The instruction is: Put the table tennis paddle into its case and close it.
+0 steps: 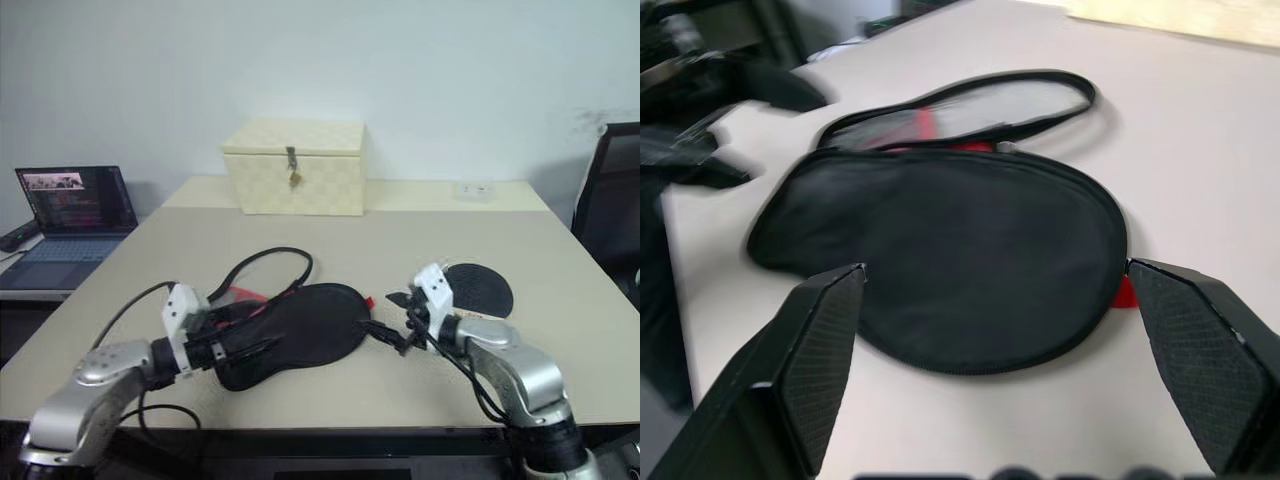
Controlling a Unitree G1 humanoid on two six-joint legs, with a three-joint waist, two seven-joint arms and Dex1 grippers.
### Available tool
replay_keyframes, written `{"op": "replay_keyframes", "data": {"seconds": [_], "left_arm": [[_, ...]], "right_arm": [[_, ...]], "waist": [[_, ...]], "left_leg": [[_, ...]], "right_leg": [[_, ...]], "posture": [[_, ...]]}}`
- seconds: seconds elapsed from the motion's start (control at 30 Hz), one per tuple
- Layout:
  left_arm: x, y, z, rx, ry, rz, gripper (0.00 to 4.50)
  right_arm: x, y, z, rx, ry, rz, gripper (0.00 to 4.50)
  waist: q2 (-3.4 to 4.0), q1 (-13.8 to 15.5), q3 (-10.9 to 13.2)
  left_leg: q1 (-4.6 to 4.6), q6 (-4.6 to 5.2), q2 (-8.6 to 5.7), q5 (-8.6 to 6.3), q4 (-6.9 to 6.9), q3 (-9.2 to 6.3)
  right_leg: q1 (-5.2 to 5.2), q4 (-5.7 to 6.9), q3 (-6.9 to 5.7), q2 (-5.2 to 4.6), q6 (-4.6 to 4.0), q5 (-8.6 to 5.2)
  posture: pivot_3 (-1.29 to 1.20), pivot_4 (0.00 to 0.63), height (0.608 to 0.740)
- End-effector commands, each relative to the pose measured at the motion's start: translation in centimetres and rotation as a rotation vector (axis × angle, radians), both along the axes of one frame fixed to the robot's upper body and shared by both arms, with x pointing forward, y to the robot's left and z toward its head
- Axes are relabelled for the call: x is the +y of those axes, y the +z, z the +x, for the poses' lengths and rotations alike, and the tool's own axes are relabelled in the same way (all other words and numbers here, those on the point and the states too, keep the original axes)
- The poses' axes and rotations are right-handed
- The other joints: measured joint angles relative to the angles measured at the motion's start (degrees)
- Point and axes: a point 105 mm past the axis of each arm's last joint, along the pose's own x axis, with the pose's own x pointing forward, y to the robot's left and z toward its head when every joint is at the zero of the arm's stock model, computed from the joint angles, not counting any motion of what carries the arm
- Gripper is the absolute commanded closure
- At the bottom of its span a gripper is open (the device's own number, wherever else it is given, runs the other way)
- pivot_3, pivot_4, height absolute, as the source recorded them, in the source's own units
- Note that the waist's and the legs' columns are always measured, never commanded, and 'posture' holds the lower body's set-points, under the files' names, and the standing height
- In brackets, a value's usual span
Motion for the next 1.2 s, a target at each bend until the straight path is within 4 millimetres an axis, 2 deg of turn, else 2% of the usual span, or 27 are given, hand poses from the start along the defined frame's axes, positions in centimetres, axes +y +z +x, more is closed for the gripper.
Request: {"op": "replay_keyframes", "data": {"seconds": [0.03,0.2,0.4,0.63,0.93,1.1,1.2], "left_arm": [[2.0,0.9,-0.7,0.029,-0.046,0.029,0.03],[3.4,1.5,-1.0,0.091,-0.112,0.09,0.03],[3.7,2.0,-0.9,0.076,-0.129,0.114,0.03],[3.9,2.2,-1.5,0.064,-0.11,0.134,0.03],[3.7,2.4,-1.9,0.056,-0.108,0.139,0.03],[3.5,2.4,-1.9,0.053,-0.11,0.138,0.03],[3.2,2.4,-1.7,0.046,-0.112,0.134,0.0]], "right_arm": [[0.6,-1.2,1.2,0.115,-0.093,-0.008,0.0],[0.6,-2.7,2.7,0.202,-0.209,-0.005,0.0],[1.6,-3.5,2.4,0.225,-0.215,-0.016,0.0],[5.2,-4.1,0.9,0.298,-0.093,0.011,0.0],[8.0,-4.5,-0.1,0.383,-0.025,0.053,0.0],[8.6,-4.5,0.0,0.416,-0.037,0.094,0.0],[8.8,-4.5,0.2,0.449,-0.054,0.128,0.84]], "waist": [[0.0,0.0,0.0],[0.0,0.2,0.0],[0.0,0.0,0.0],[0.0,-0.3,0.0],[-0.02,-0.5,0.0],[-0.02,-0.6,0.0],[-0.02,-0.6,0.0]], "left_leg": [[-0.01,0.0,0.0,0.0,-0.01,0.0],[-0.12,0.01,0.03,0.0,-0.04,0.01],[-0.16,0.02,0.03,-0.01,-0.04,0.09],[-0.17,0.02,0.17,-0.01,-0.11,0.12],[-0.13,0.02,0.22,0.0,-0.08,0.17],[-0.11,0.01,0.24,0.0,-0.09,0.18],[-0.1,0.01,0.25,0.0,-0.09,0.18]], "right_leg": [[-0.01,-0.01,0.0,-0.01,-0.02,0.01],[-0.13,-0.02,0.0,-0.11,-0.05,0.02],[-0.2,-0.01,-0.02,-0.14,-0.03,0.03],[-0.34,0.1,0.04,-0.05,-0.06,0.03],[-0.38,0.29,0.04,-0.04,-0.04,0.01],[-0.44,0.44,0.04,-0.03,-0.14,-0.05],[-0.44,0.48,0.04,-0.02,-0.15,-0.05]], "posture": [[0.0,0.15,0.74],[0.0,0.15,0.74],[0.0,0.15,0.74],[0.0,0.15,0.74],[0.0,0.15,0.74],[0.0,0.15,0.74],[0.0,0.15,0.74]]}}
